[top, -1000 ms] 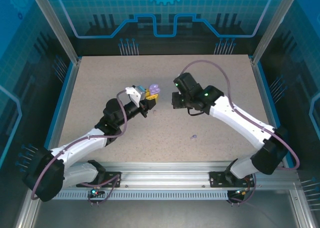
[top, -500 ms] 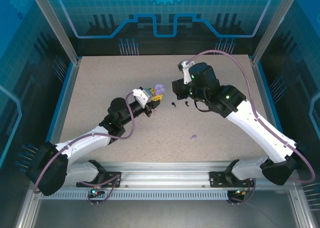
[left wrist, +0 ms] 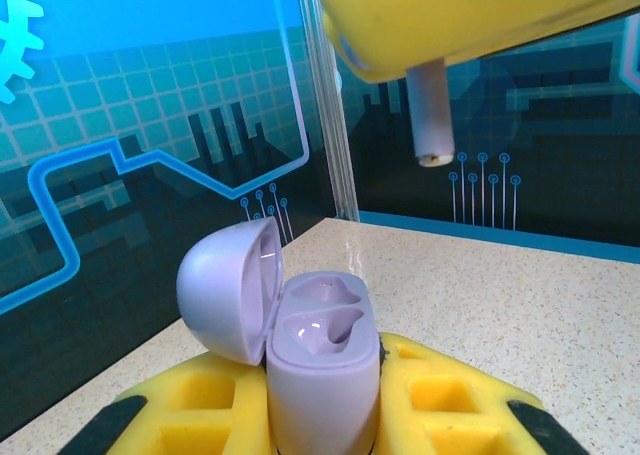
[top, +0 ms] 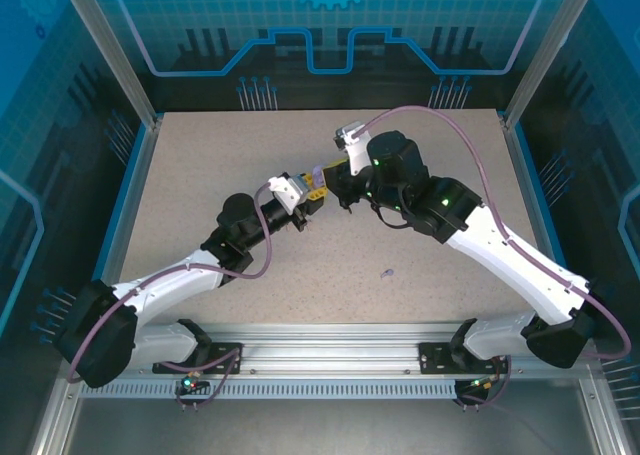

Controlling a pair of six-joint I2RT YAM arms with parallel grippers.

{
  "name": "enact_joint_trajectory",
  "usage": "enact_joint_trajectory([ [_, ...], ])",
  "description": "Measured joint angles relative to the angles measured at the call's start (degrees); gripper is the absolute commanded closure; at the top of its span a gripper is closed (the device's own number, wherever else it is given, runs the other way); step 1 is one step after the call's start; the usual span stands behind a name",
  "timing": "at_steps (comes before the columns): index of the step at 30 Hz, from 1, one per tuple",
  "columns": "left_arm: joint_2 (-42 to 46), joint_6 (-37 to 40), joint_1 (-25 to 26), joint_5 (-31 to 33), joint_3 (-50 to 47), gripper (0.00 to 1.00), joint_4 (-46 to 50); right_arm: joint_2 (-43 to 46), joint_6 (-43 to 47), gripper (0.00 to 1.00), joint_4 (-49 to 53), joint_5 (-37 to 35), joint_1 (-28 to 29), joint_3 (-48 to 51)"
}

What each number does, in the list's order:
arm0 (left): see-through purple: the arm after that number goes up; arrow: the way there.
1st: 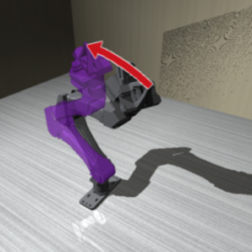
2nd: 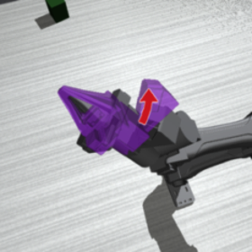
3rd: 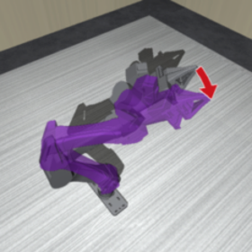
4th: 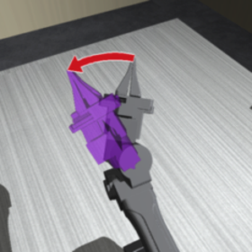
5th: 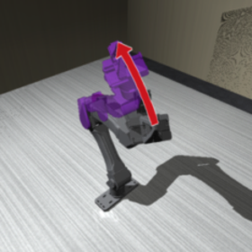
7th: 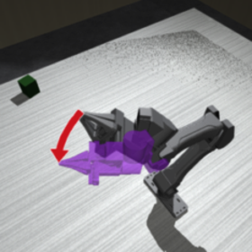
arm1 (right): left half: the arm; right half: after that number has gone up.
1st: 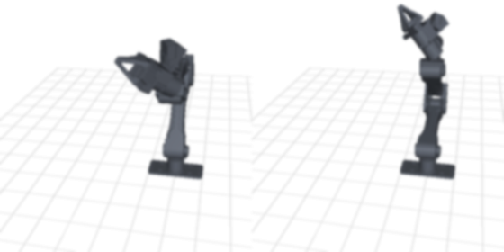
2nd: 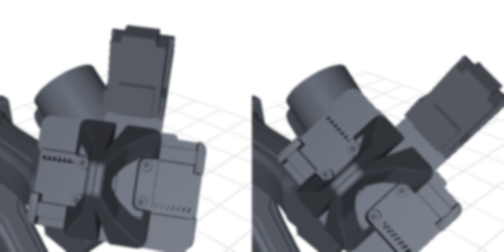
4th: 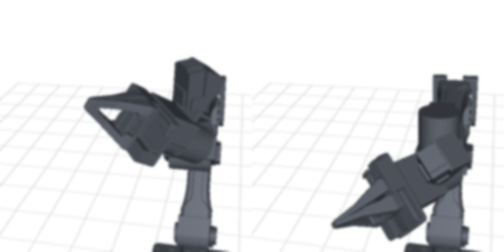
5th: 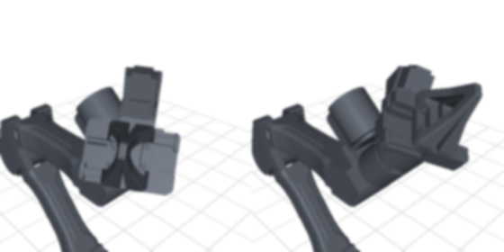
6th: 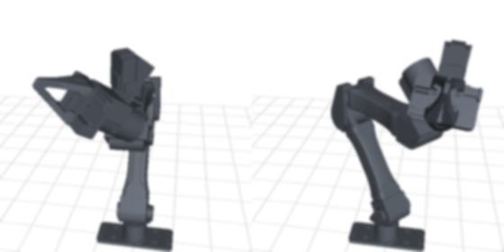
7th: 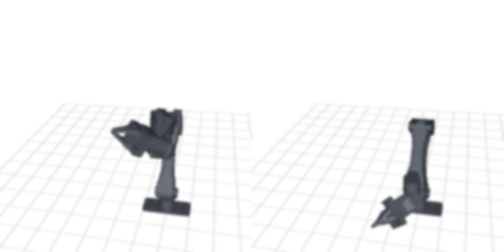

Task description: Insert the wireless bluetooth earbuds into the charging case

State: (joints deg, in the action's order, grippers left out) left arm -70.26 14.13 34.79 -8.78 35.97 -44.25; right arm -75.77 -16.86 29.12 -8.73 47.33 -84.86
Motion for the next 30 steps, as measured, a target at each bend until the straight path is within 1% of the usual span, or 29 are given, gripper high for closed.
enact_joint_trajectory([
  [15, 0.0, -0.1, 0.0, 0.0, 0.0, 1.0, 0.1, -1.0, 0.0, 0.86, -1.8, 0.2, 0.0, 3.0],
  [30, 0.2, -0.2, 0.2, 0.0, 0.3, 1.0, 0.5, -1.8, -0.5, 0.86, -2.7, 0.0, 0.0, 3.6],
])
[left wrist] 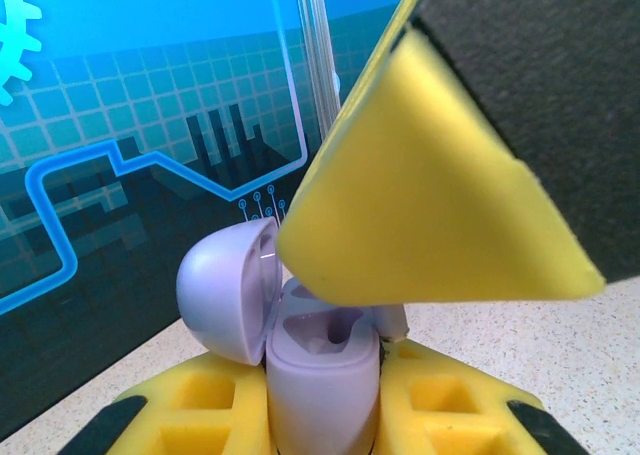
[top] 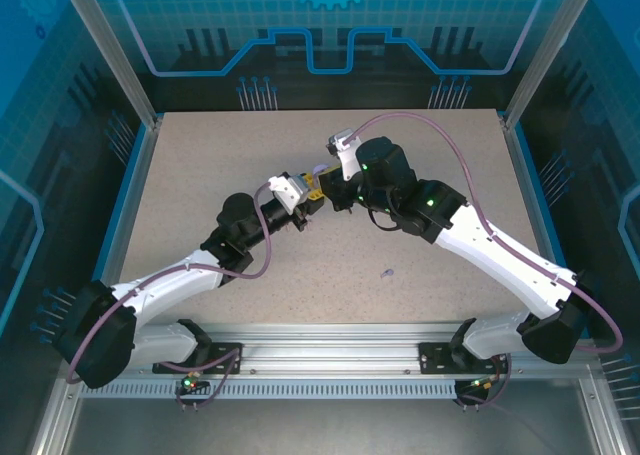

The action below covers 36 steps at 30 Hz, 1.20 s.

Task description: Insert the wireless bluetooth earbuds into the charging case

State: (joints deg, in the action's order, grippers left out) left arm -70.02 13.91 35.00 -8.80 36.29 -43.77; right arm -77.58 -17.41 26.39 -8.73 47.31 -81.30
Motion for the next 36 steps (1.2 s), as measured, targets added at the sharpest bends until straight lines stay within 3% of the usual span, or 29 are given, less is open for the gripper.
enact_joint_trajectory([
  [36, 1.0, -0.4, 0.0, 0.0, 0.0, 1.0, 1.3, -0.1, -0.8, 0.88, -2.3, 0.0, -0.4, 0.4],
])
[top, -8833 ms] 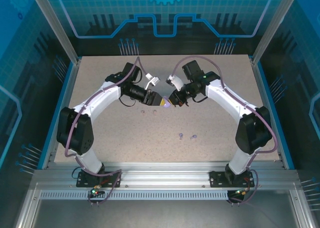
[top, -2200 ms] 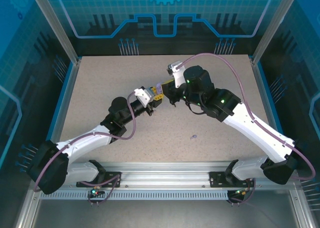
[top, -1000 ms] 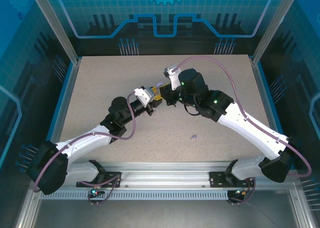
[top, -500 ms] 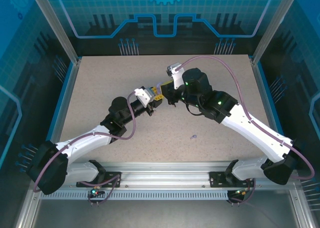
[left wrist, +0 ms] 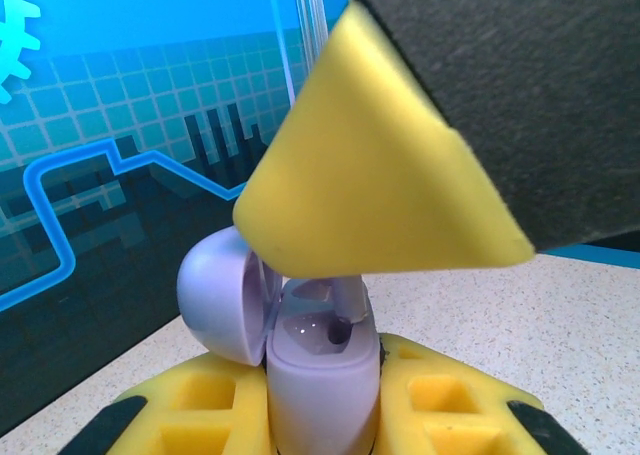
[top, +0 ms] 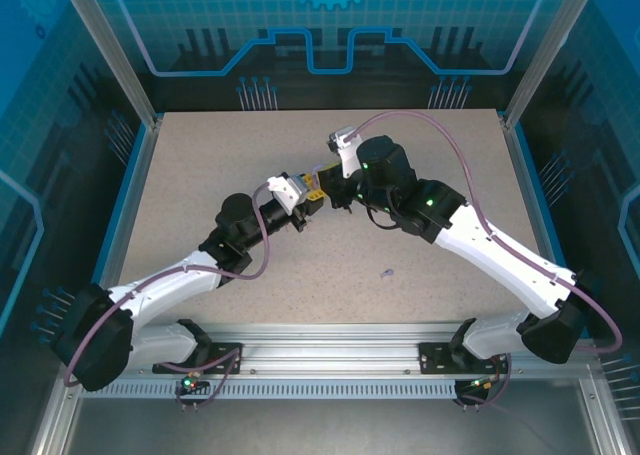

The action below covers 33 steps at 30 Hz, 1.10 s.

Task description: Insert the wireless bluetooth earbuds into the charging case

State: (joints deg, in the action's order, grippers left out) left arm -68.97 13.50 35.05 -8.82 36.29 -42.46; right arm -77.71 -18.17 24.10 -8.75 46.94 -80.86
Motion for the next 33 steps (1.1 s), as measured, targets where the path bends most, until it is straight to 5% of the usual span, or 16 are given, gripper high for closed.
enact_joint_trajectory([
  [19, 0.0, 0.0, 0.0, 0.0, 0.0, 1.0, 1.0, 0.0, 2.6, 0.87, -1.1, 3.4, -0.6, 2.5],
  [26, 0.0, 0.0, 0.1, 0.0, 0.0, 1.0, 1.0, 0.0, 2.7, 0.51, -0.4, 3.9, -0.6, 2.4],
  [33, 0.0, -0.1, 0.1, 0.0, 0.0, 1.0, 0.5, 2.0, -3.2, 0.28, 3.7, 3.0, -2.7, -1.3],
])
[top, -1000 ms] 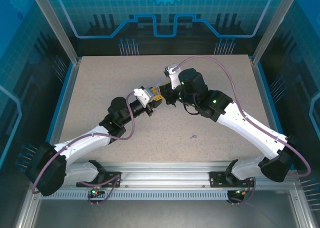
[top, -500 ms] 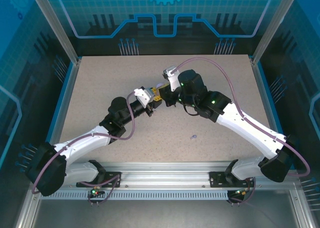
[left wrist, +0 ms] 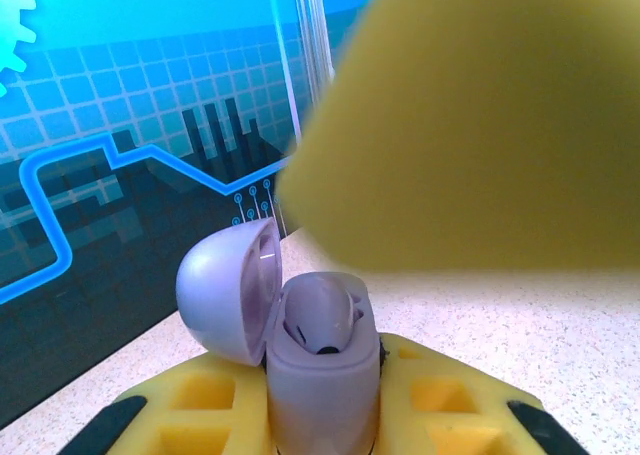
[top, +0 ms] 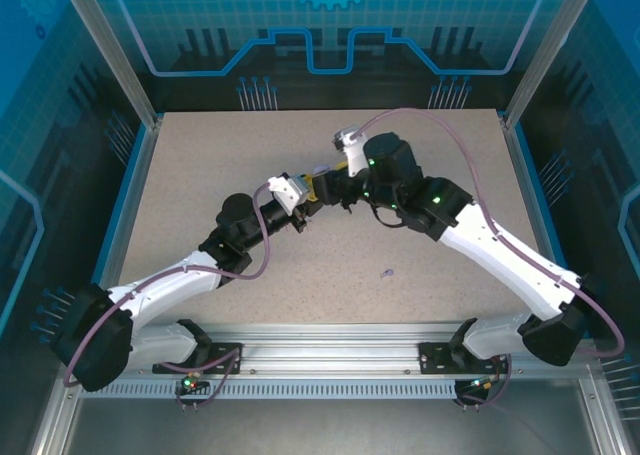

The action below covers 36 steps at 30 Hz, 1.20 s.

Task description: Insert the wireless bluetooth earbuds into the charging case

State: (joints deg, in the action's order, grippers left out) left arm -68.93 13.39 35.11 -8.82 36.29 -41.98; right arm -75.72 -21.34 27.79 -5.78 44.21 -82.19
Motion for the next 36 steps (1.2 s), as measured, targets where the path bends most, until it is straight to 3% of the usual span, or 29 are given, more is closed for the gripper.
enact_joint_trajectory([
  [7, 0.0, -1.1, 0.0, 0.3, 0.0, 1.0, -0.9, 11.5, -13.5, 0.28, 7.2, -4.1, -11.3, 1.5],
  [11, 0.0, -1.3, 0.0, 0.6, 0.0, 1.0, -1.2, 14.6, -21.9, 0.3, 12.1, -5.9, -13.9, 7.2],
  [22, 0.4, -1.4, 0.0, 1.1, -0.5, 1.0, -2.4, 8.3, -46.5, 0.36, 18.5, -6.0, -14.0, 31.2],
  [31, 1.8, -1.7, 0.0, 1.6, -2.6, 1.0, -3.4, 3.0, -61.9, 0.41, 16.2, -3.9, -12.2, 38.1],
  [36, 2.5, -2.1, 0.0, 1.6, -3.1, 1.0, -3.4, -2.6, -65.8, 0.43, 13.6, -2.3, -11.5, 38.0],
])
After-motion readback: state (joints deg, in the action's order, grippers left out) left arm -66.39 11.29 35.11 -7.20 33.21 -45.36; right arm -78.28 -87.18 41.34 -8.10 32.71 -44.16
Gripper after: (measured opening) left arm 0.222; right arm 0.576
